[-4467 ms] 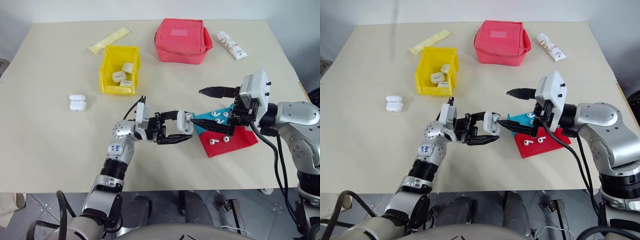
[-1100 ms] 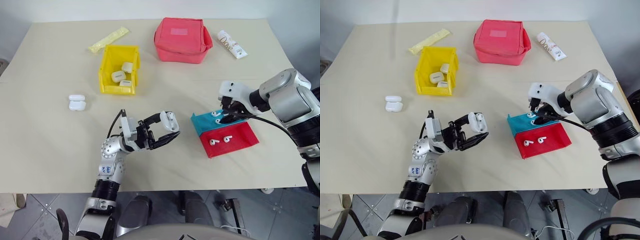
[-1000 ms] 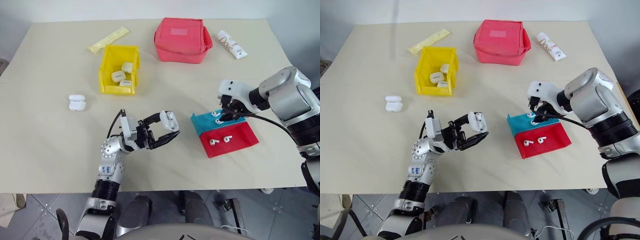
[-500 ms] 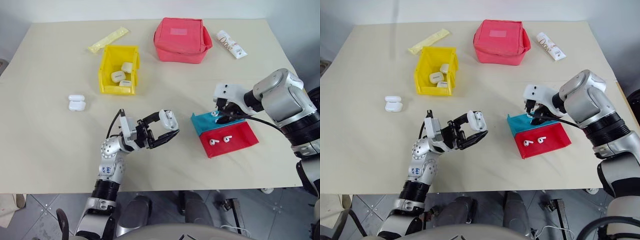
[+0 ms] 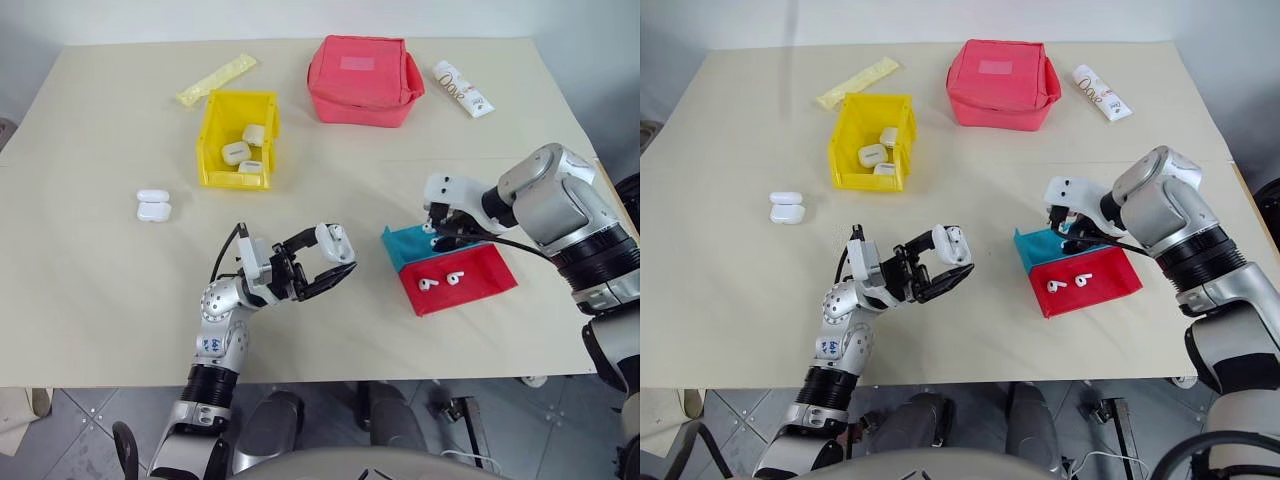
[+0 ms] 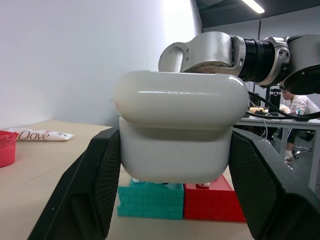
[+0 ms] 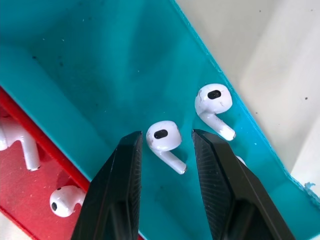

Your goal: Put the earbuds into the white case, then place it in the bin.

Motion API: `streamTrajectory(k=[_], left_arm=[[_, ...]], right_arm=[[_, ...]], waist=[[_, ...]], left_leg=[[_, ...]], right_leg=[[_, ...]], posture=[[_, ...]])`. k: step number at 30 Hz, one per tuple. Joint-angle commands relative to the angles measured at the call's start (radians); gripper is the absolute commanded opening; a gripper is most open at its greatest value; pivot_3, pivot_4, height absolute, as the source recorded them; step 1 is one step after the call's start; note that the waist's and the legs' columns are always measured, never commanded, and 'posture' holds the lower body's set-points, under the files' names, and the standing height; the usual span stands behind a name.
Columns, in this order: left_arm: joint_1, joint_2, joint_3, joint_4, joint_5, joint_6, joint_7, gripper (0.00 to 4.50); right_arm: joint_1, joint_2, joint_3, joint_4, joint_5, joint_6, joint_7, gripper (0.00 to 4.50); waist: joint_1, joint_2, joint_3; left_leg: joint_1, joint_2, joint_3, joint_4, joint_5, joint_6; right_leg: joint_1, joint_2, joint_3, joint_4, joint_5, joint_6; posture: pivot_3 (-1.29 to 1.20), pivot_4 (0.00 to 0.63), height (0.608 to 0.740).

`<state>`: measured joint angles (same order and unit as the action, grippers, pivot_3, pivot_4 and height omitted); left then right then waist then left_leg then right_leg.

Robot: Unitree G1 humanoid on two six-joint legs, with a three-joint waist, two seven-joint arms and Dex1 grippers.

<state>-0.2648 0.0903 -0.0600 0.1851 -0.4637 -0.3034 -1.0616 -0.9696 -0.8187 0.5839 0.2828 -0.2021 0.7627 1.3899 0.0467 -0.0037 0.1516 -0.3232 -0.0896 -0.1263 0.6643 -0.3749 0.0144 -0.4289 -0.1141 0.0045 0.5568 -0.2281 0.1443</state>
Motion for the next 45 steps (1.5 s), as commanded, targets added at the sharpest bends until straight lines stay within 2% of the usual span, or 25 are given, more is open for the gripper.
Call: streamTrajectory(k=[1, 4, 7, 9, 15, 20, 25, 29, 34, 40, 45], left_arm=[[0.007, 0.001, -0.009, -0.044, 0.000, -0.012, 0.005, 2.80], [0.010, 0.002, -0.009, -0.049, 0.001, -0.010, 0.008, 2.80], [0.010, 0.006, -0.010, -0.053, 0.001, -0.006, 0.008, 2.80], [0.010, 0.009, -0.009, -0.055, -0.001, -0.003, 0.007, 2.80], [-0.002, 0.019, -0.007, -0.038, -0.004, 0.001, -0.006, 2.80], [-0.026, 0.030, -0.010, -0.007, -0.015, 0.015, -0.049, 2.80], [-0.079, 0.046, -0.033, 0.031, -0.025, 0.068, -0.128, 2.80], [-0.168, 0.057, -0.053, 0.060, 0.006, 0.126, -0.134, 2.80], [-0.249, 0.062, -0.051, 0.105, 0.011, 0.158, -0.144, 2.80], [-0.316, 0.069, -0.057, 0.128, 0.004, 0.214, -0.169, 2.80], [-0.341, 0.069, -0.056, 0.139, 0.005, 0.239, -0.183, 2.80]], right_arm=[[-0.015, -0.003, -0.005, 0.002, -0.015, -0.015, 0.012, 1.61], [-0.009, -0.003, -0.002, 0.005, -0.021, -0.020, 0.018, 1.61], [-0.007, -0.001, -0.002, 0.020, -0.029, -0.032, 0.016, 1.05], [-0.008, 0.002, -0.004, 0.026, -0.031, -0.034, 0.014, 0.51], [-0.009, 0.007, -0.032, 0.011, -0.014, -0.038, 0.008, 0.50], [0.003, -0.019, -0.129, -0.080, 0.050, -0.030, 0.001, 0.50], [0.115, -0.060, -0.347, -0.303, 0.198, 0.082, -0.026, 0.50], [0.346, 0.017, -0.690, -0.578, 0.441, 0.148, -0.078, 0.50], [0.489, 0.149, -0.849, -0.793, 0.637, 0.266, -0.212, 0.50], [0.533, 0.323, -0.914, -0.910, 0.828, 0.324, -0.401, 0.50], [0.542, 0.375, -0.914, -0.939, 0.949, 0.351, -0.520, 0.50]], waist=[[0.000, 0.000, 0.000], [0.000, 0.000, 0.000], [0.000, 0.000, 0.000], [0.000, 0.000, 0.000], [-0.001, 0.000, 0.000], [-0.002, 0.000, 0.000], [0.008, 0.000, 0.000], [0.014, -0.002, -0.001], [0.004, -0.001, -0.002], [0.003, -0.001, -0.002], [0.004, -0.001, -0.002]], left_leg=[[0.000, 0.000, 0.000, 0.000, 0.000, 0.000], [0.000, 0.000, 0.000, 0.000, 0.000, 0.000], [0.000, 0.000, 0.000, 0.000, 0.000, 0.000], [0.000, 0.000, 0.000, 0.000, 0.000, 0.000], [0.001, 0.000, 0.000, 0.000, 0.000, 0.000], [0.000, 0.000, 0.000, 0.000, 0.000, 0.000], [-0.002, 0.000, -0.002, 0.001, 0.000, 0.000], [-0.003, -0.001, -0.004, 0.001, 0.000, 0.000], [-0.001, 0.000, -0.001, 0.001, 0.000, 0.000], [0.000, 0.001, -0.002, 0.000, 0.000, 0.000], [0.000, 0.000, -0.002, 0.000, 0.000, 0.000]], right_leg=[[0.000, 0.000, 0.000, 0.000, 0.000, 0.000], [0.000, 0.000, 0.000, 0.000, 0.000, 0.000], [0.000, 0.000, 0.000, 0.000, 0.000, 0.000], [0.000, 0.000, 0.000, 0.000, 0.000, 0.000], [0.000, 0.000, 0.000, 0.000, 0.000, 0.000], [-0.001, 0.000, 0.000, 0.000, 0.000, 0.000], [0.000, 0.000, -0.002, 0.000, 0.000, 0.000], [0.001, 0.000, -0.003, -0.001, 0.000, 0.000], [0.000, 0.000, 0.000, 0.001, 0.001, 0.000], [0.000, 0.000, 0.000, 0.001, 0.001, 0.000], [0.000, 0.000, 0.000, 0.001, 0.001, 0.000]], posture=[[0.00, 0.150, 0.740], [0.00, 0.150, 0.740], [0.00, 0.150, 0.740], [0.00, 0.150, 0.740], [0.00, 0.150, 0.740], [0.00, 0.150, 0.740], [0.00, 0.150, 0.740], [0.00, 0.150, 0.740], [0.00, 0.150, 0.740], [0.00, 0.150, 0.740], [0.00, 0.150, 0.740]])
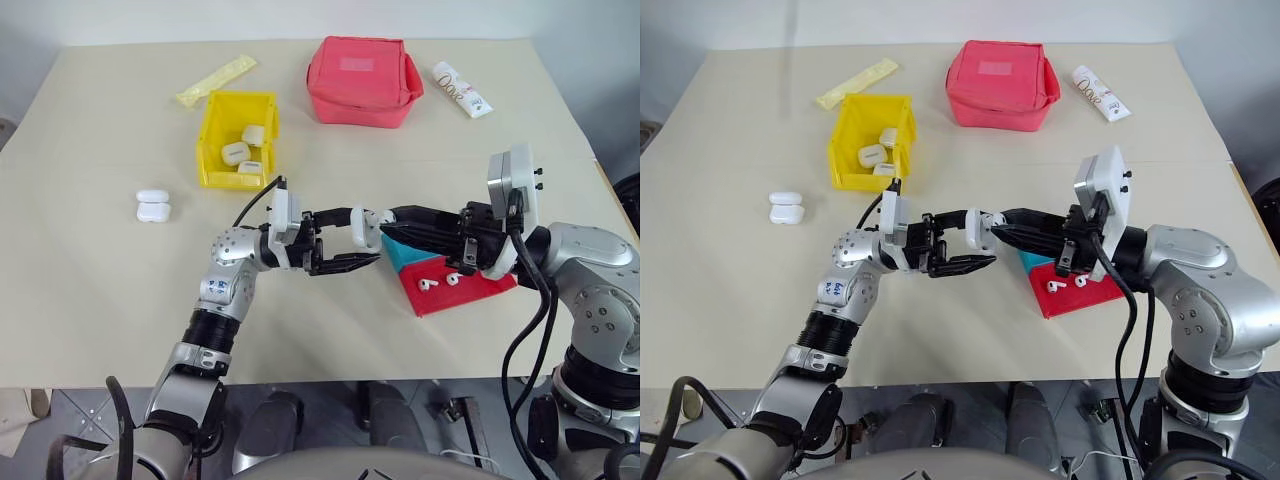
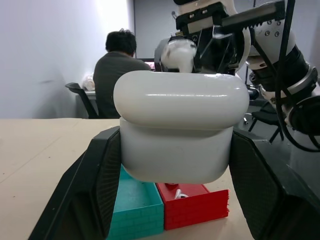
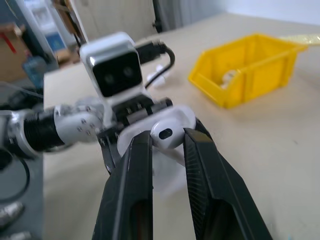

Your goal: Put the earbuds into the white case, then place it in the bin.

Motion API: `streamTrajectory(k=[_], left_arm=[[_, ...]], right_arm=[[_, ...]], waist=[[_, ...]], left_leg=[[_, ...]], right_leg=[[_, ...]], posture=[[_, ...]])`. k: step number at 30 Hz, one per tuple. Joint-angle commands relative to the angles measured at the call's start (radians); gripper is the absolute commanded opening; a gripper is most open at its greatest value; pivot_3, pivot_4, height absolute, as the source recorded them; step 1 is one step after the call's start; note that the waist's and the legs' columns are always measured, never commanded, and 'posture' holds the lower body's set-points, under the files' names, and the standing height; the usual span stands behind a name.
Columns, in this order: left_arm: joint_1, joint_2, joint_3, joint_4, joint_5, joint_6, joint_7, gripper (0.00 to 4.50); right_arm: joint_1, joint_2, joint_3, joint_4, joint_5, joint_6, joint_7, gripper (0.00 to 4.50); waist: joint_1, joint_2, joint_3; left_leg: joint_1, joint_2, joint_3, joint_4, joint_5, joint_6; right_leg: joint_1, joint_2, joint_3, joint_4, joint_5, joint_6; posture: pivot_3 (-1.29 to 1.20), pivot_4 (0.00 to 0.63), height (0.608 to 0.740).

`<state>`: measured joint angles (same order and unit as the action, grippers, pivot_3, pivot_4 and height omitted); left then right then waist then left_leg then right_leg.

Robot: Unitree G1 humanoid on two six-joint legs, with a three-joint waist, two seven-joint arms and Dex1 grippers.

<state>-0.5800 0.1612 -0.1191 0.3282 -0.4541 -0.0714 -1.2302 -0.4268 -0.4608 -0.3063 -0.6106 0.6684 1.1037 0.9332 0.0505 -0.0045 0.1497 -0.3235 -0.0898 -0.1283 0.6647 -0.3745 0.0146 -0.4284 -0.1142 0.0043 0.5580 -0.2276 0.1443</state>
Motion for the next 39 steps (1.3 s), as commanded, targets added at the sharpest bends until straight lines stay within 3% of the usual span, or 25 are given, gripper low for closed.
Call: streamTrajectory(k=[1, 17, 39], left_arm=[[-0.029, -0.003, 0.004, -0.004, -0.007, 0.008, -0.021, 2.80], [-0.071, -0.030, 0.039, 0.029, -0.024, 0.025, -0.033, 2.80], [-0.070, -0.068, 0.069, 0.030, -0.057, -0.072, -0.106, 2.80]], right_arm=[[0.001, 0.024, -0.025, -0.049, 0.102, 0.012, -0.085, 0.50], [0.083, -0.027, 0.002, -0.081, 0.336, 0.017, -0.299, 0.50], [0.148, -0.107, 0.088, 0.104, 0.335, 0.018, -0.469, 0.50]], waist=[[0.000, 0.000, 0.000], [-0.001, 0.000, 0.000], [0.000, 0.000, 0.000]], left_leg=[[0.000, 0.000, 0.000, 0.000, 0.000, 0.000], [0.000, 0.000, 0.000, 0.000, 0.000, 0.000], [0.000, 0.000, 0.000, 0.000, 0.000, 0.001]], right_leg=[[0.000, 0.000, 0.000, 0.000, 0.000, 0.000], [0.000, 0.000, 0.000, 0.000, 0.000, 0.000], [0.000, 0.000, 0.000, -0.001, 0.000, 0.000]], posture=[[0.00, 0.150, 0.740], [0.00, 0.150, 0.740], [0.00, 0.150, 0.740]])
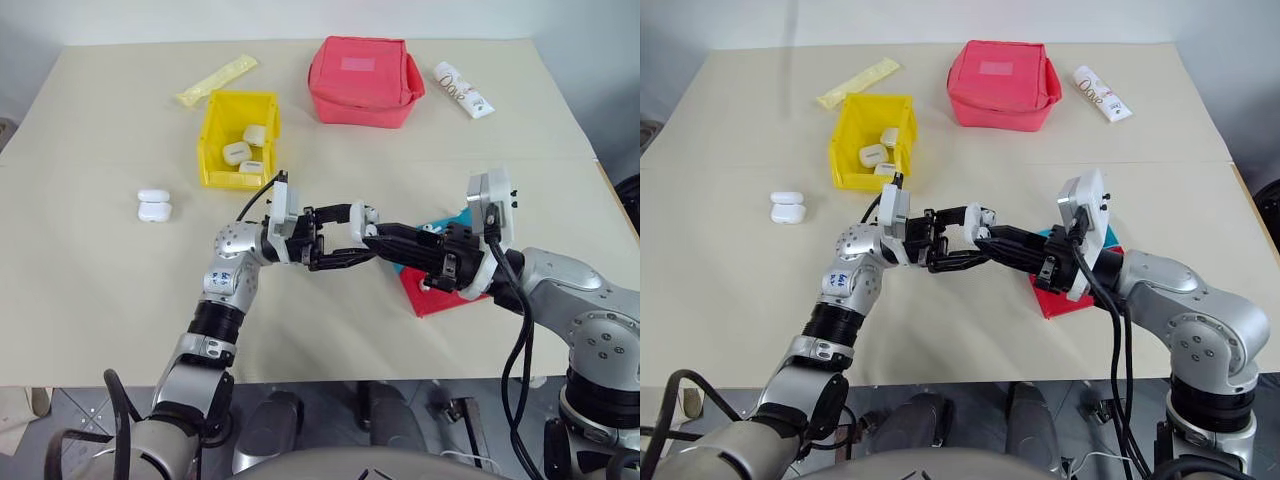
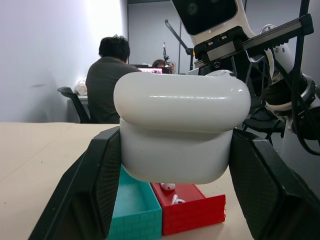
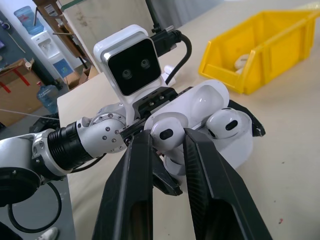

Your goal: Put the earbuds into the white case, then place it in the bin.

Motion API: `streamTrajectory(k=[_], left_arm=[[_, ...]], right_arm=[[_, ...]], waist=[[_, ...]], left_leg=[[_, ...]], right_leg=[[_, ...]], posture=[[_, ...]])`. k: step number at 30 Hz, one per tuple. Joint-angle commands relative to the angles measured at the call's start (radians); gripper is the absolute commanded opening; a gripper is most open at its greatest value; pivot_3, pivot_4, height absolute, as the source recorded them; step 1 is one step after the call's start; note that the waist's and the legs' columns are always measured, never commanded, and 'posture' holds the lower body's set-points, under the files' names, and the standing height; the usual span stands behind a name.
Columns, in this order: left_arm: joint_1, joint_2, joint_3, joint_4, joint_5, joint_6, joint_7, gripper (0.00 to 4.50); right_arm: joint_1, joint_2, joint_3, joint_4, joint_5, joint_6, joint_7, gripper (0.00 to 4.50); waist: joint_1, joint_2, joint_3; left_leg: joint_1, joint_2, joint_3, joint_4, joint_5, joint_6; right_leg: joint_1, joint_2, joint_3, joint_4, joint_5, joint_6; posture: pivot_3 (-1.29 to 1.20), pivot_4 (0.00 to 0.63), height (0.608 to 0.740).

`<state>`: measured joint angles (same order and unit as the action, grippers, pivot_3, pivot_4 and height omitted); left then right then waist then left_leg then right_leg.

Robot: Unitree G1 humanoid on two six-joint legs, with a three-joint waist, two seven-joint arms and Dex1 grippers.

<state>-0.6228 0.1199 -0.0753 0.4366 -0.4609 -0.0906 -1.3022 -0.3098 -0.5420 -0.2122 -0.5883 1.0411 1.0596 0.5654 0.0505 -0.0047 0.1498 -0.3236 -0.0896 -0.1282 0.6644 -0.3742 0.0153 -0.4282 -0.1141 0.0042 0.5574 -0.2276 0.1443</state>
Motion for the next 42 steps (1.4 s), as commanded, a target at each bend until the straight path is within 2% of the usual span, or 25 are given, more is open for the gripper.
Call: streamTrajectory(k=[1, 10, 22, 34, 37, 42], left_arm=[[-0.029, -0.030, 0.028, -0.074, -0.050, -0.061, -0.034, 2.80], [-0.031, -0.047, 0.035, -0.055, -0.038, -0.102, -0.044, 2.80], [-0.006, -0.043, 0.010, -0.079, -0.035, -0.087, -0.078, 2.80], [0.000, -0.037, 0.001, -0.080, -0.030, -0.070, -0.080, 2.80], [-0.001, -0.037, 0.002, -0.077, -0.028, -0.068, -0.082, 2.80], [-0.003, -0.036, 0.005, -0.072, -0.024, -0.066, -0.084, 2.80]], right_arm=[[0.034, -0.025, -0.005, 0.088, -0.035, 0.066, -0.113, 0.50], [0.032, -0.037, 0.018, 0.117, -0.039, 0.073, -0.179, 0.50], [-0.020, -0.071, 0.075, 0.113, -0.053, 0.071, -0.173, 0.50], [-0.029, -0.092, 0.080, 0.067, -0.029, 0.047, -0.145, 0.50], [-0.034, -0.094, 0.083, 0.064, -0.033, 0.039, -0.146, 1.50], [-0.040, -0.100, 0.088, 0.051, -0.028, 0.028, -0.139, 1.50]], waist=[[0.000, 0.000, 0.000], [0.000, 0.000, 0.000], [0.000, 0.000, 0.000], [0.000, 0.000, 0.000], [0.000, 0.000, 0.000], [0.000, 0.000, 0.000]], left_leg=[[0.000, 0.000, 0.000, 0.000, 0.000, 0.000], [0.000, 0.000, 0.000, 0.000, 0.000, 0.000], [0.000, 0.000, 0.000, 0.000, 0.000, 0.000], [0.000, 0.000, 0.000, 0.000, 0.000, 0.000], [0.000, 0.000, 0.000, 0.000, 0.000, 0.000], [0.000, 0.000, 0.000, 0.000, 0.000, 0.000]], right_leg=[[0.000, 0.000, 0.000, 0.000, 0.000, 0.000], [0.000, 0.000, 0.000, -0.001, 0.000, 0.000], [0.000, 0.000, 0.000, -0.001, 0.000, 0.000], [0.000, 0.000, 0.000, -0.001, 0.000, 0.000], [0.000, 0.000, 0.000, -0.001, 0.000, 0.000], [0.000, 0.000, 0.000, -0.001, 0.000, 0.000]], posture=[[0.00, 0.150, 0.740], [0.00, 0.150, 0.740], [0.00, 0.150, 0.740], [0.00, 0.150, 0.740], [0.00, 0.150, 0.740], [0.00, 0.150, 0.740]])
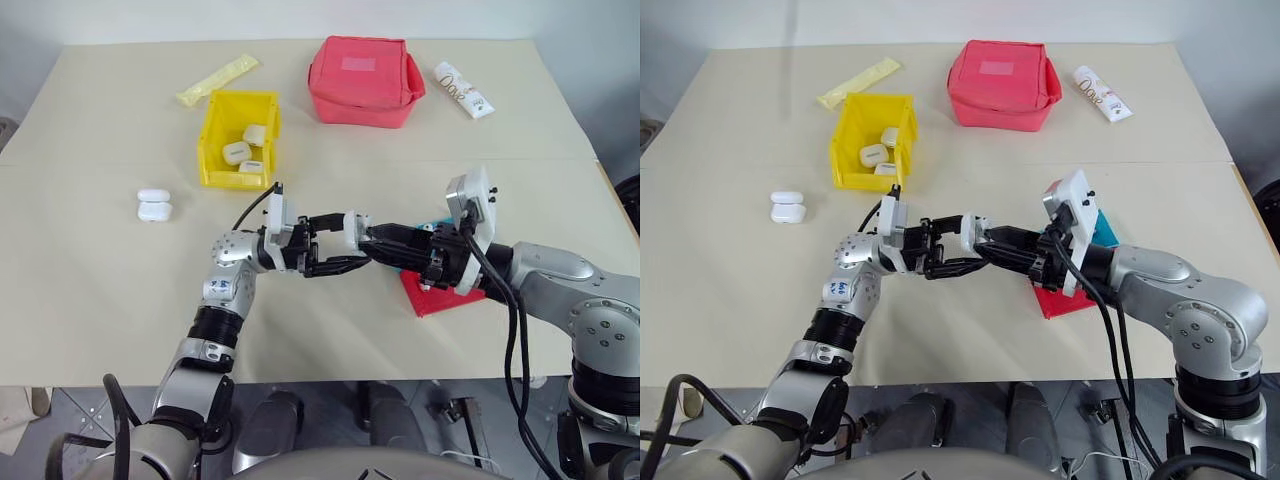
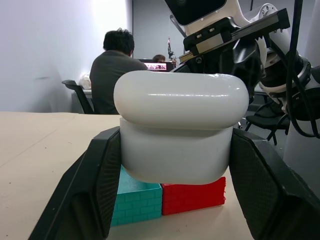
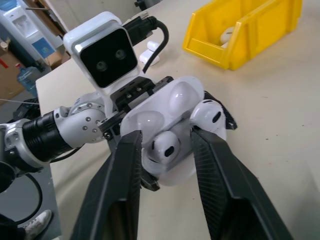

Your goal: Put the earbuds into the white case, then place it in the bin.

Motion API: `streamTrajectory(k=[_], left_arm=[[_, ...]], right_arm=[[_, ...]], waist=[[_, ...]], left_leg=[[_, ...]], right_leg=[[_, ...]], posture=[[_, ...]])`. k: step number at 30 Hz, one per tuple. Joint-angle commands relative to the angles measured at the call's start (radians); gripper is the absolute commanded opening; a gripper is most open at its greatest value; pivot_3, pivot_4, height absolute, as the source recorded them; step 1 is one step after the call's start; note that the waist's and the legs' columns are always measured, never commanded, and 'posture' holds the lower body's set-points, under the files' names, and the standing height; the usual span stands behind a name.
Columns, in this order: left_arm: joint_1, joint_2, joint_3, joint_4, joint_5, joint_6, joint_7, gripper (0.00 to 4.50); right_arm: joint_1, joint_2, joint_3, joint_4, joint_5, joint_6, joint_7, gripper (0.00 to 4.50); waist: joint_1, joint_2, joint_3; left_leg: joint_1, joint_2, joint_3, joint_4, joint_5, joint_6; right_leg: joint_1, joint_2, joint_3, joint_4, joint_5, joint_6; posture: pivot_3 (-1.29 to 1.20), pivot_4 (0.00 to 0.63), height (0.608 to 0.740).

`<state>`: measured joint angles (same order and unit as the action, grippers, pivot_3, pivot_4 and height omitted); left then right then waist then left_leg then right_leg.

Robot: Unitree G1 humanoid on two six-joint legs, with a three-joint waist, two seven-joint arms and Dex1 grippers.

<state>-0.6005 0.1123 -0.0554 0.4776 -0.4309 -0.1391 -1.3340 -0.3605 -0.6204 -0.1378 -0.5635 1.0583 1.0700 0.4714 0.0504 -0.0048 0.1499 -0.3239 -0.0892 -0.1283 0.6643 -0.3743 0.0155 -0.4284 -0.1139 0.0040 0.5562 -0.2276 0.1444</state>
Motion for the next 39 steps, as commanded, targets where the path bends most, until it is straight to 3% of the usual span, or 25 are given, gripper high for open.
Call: streamTrajectory(k=[1, 39], left_arm=[[-0.026, -0.027, -0.014, -0.111, -0.053, -0.018, -0.053, 2.80], [-0.079, -0.022, 0.055, -0.006, -0.051, 0.047, 0.014, 2.80]], right_arm=[[0.009, -0.022, 0.014, 0.024, -0.043, 0.018, -0.043, 1.50], [-0.010, -0.136, -0.046, -0.007, 0.028, 0.017, -0.027, 1.50]], waist=[[0.000, 0.000, 0.000], [0.002, 0.000, 0.000]], left_leg=[[0.000, 0.000, 0.000, 0.000, 0.000, 0.000], [0.000, 0.000, 0.000, 0.000, 0.000, 0.000]], right_leg=[[0.000, 0.000, 0.000, 0.000, 0.000, 0.000], [0.000, 0.000, 0.000, -0.002, 0.000, 0.000]], posture=[[0.00, 0.150, 0.740], [0.00, 0.150, 0.740]])
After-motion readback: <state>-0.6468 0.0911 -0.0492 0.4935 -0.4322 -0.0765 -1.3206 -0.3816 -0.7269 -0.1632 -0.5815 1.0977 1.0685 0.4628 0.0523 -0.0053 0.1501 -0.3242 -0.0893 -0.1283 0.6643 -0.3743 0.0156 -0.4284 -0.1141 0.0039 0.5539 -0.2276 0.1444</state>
